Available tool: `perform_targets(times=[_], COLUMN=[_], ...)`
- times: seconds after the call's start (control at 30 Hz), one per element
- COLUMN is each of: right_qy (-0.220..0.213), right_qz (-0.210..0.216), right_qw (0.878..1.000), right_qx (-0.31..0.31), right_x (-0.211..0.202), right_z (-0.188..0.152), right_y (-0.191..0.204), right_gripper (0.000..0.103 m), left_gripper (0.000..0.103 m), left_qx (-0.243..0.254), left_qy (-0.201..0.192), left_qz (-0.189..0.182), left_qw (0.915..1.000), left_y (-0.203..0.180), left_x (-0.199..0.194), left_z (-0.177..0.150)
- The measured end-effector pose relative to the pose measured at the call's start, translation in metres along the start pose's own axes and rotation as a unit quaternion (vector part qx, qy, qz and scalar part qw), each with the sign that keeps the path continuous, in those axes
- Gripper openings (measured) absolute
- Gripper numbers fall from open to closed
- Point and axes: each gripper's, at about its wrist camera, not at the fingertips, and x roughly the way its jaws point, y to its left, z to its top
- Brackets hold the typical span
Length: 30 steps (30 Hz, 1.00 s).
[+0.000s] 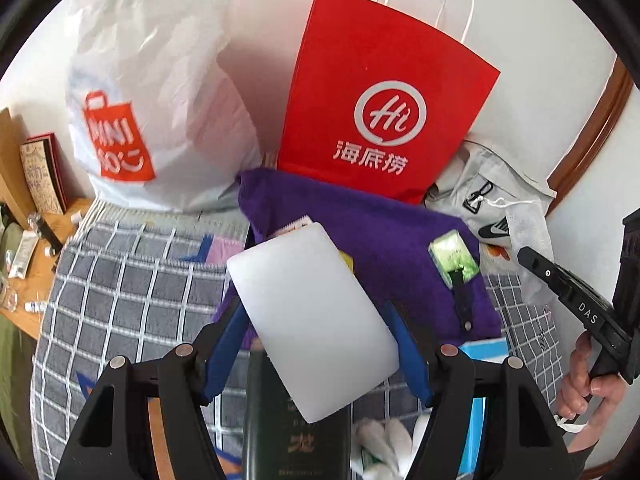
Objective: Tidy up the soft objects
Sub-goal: 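Lower both items onto the towel and open both tools to release them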
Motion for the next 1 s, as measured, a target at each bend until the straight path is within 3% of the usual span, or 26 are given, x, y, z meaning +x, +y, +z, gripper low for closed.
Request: perform_targets(times=[0.37, 0.73, 1.0], right_qy=[0.044, 0.101, 0.132], right_qz=[-0.003, 0.051, 0.038], right_qw=[0.999, 0.993, 0.990], right_qx=[-0.023, -0.037, -0.037], right_x=[0.046, 0.077, 0.101], right_z=[-0.006, -0.019, -0.029], right_y=[-0.013, -0.017, -0.018], right_gripper=[0.011, 0.012, 0.012], left_gripper=[0.068, 0.070, 0.070], left_qx=[0.012, 0.018, 0.004], left_qy=[0.020, 0.046, 0.059], left_qz=[-0.006, -0.022, -0.029], left_qw=[0.9997, 0.9985, 0.9978], left_y=[-0.013, -0.016, -0.005], left_x=[0.048, 0.111, 0.127], left_z=[0.028, 0.042, 0.046])
